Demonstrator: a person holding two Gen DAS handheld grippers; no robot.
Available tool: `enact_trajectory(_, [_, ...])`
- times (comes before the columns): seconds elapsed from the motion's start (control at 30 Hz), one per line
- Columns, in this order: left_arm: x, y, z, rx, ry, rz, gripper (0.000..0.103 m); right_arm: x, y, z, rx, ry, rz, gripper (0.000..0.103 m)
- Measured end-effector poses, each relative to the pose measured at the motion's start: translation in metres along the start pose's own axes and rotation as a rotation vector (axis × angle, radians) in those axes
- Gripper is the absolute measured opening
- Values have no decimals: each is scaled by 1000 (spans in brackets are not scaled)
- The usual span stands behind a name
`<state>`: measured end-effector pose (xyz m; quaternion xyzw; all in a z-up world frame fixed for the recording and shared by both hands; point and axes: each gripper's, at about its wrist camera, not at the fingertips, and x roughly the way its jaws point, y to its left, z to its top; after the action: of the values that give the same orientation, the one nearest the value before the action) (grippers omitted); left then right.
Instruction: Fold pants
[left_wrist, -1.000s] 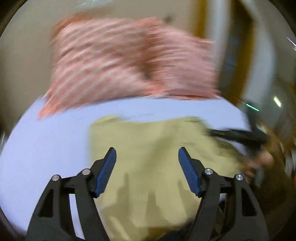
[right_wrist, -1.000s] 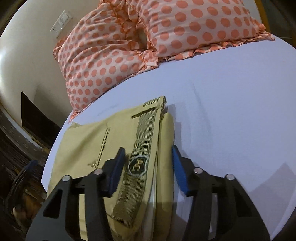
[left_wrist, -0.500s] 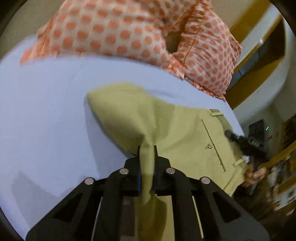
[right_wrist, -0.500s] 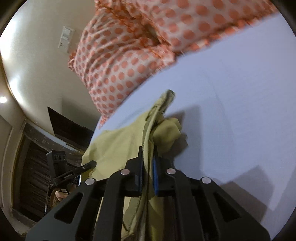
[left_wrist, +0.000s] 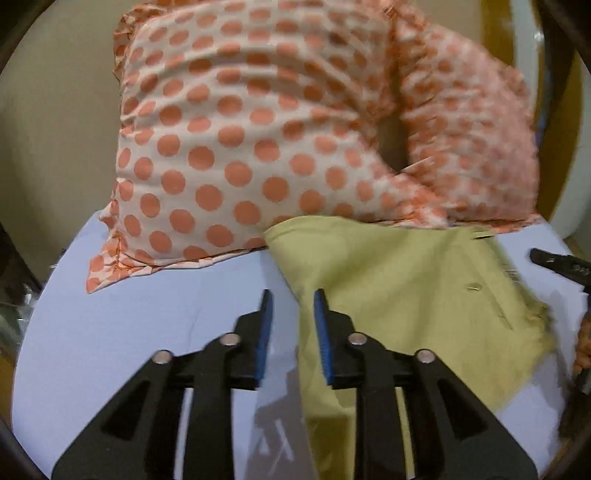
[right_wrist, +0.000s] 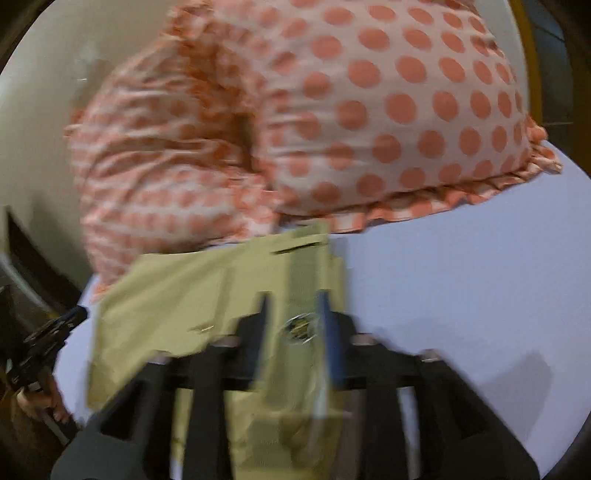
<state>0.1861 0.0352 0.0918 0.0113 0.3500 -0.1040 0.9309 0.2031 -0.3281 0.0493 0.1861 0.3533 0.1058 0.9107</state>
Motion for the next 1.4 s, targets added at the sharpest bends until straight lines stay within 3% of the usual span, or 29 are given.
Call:
enact_trajectory(0.1, [-6, -10, -11, -30, 45, -177, 47, 7, 20, -10, -29, 75, 110, 76])
enact_trajectory(0.13, [3, -16, -17, -34, 95, -214, 48, 15, 23, -12, -28, 110, 109, 82])
enact_trajectory(0.17, [13, -20, -20, -40, 135, -233, 48, 26, 27, -15, -22, 156, 89, 95])
enact_trajectory(0.2, [35, -25, -26, -60, 216, -238, 48, 42, 29, -20, -20, 216, 42, 97])
enact_trajectory(0.23, [50, -24, -31, -86, 272, -224, 46, 49, 34, -23, -43, 240, -1, 97])
enact_trajectory(0.27, [49, -24, -31, -98, 238, -216, 45, 46, 43, -25, -87, 215, -52, 97])
enact_trajectory(0.33, [40, -23, -29, -108, 260, -163, 46, 40, 52, -29, -109, 251, -205, 97])
enact_trajectory(0.37, [30, -22, -31, -113, 250, -155, 53, 35, 56, -32, -112, 260, -233, 98])
enact_trajectory(0.4, [17, -22, -33, -108, 231, -144, 68, 24, 62, -38, -126, 270, -259, 102])
enact_trajectory(0.47, [-14, -25, -45, -72, 186, -94, 89, 3, 73, -55, -152, 254, -298, 102])
enact_trajectory(0.57, [-48, -34, -75, -27, 166, -26, 98, -27, 83, -91, -163, 218, -230, 102])
enact_trajectory(0.63, [-58, -39, -92, -18, 178, -27, 99, -35, 87, -119, -156, 232, -186, 102])
enact_trajectory(0.7, [-54, -46, -106, -9, 217, -39, 99, -30, 90, -137, -162, 266, -198, 102])
enact_trajectory(0.77, [-50, -56, -115, 12, 232, -37, 99, -30, 104, -146, -233, 229, -285, 102])
enact_trajectory(0.9, [-37, -65, -124, 34, 268, -2, 101, -23, 110, -149, -252, 251, -311, 102])
enact_trajectory(0.97, [-32, -70, -128, 64, 268, 50, 101, -25, 108, -150, -233, 242, -319, 102])
enact_trajectory(1.4, [-34, -69, -132, 43, 226, 50, 101, -25, 111, -154, -220, 209, -333, 102])
